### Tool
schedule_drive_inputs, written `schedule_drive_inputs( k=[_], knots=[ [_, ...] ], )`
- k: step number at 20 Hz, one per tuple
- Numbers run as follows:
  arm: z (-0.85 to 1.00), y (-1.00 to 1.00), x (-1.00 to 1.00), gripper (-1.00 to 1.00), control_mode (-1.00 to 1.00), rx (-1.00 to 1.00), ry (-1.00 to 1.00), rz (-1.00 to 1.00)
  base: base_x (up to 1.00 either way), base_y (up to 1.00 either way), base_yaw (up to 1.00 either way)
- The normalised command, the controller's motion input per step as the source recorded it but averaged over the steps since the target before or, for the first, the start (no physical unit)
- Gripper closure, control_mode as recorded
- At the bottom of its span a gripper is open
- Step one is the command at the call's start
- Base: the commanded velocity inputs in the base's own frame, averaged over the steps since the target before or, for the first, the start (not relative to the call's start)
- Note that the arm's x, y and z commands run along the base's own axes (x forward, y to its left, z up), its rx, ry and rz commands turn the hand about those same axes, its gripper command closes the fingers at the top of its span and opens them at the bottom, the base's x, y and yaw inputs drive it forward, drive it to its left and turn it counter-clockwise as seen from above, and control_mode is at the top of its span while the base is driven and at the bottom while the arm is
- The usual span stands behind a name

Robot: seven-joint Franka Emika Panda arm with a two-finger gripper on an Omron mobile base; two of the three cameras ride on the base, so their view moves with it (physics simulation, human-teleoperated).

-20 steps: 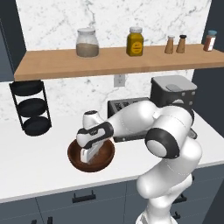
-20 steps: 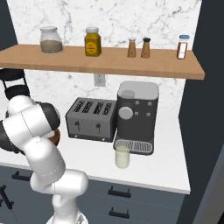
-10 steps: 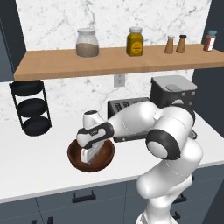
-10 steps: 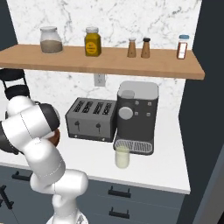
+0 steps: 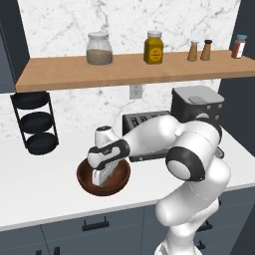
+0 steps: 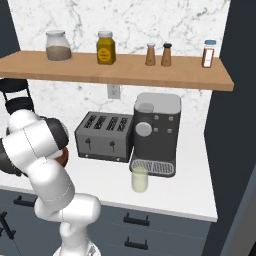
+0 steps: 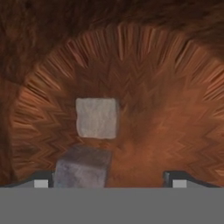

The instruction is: Grab a lemon wedge from the fridge and one ice cube from the ice bowl, and put them in the glass of lemonade.

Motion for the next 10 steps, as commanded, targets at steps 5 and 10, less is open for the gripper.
schedule_drive_inputs(
  k=[5, 10],
  knots=[
    [-0.10, 0.00, 0.00, 1.00, -1.00, 0.00, 0.01, 0.00, 0.00, 0.00, 0.00],
    [-0.02, 0.00, 0.00, 1.00, -1.00, 0.00, 0.05, 0.00, 0.00, 0.00, 0.00]
  ],
)
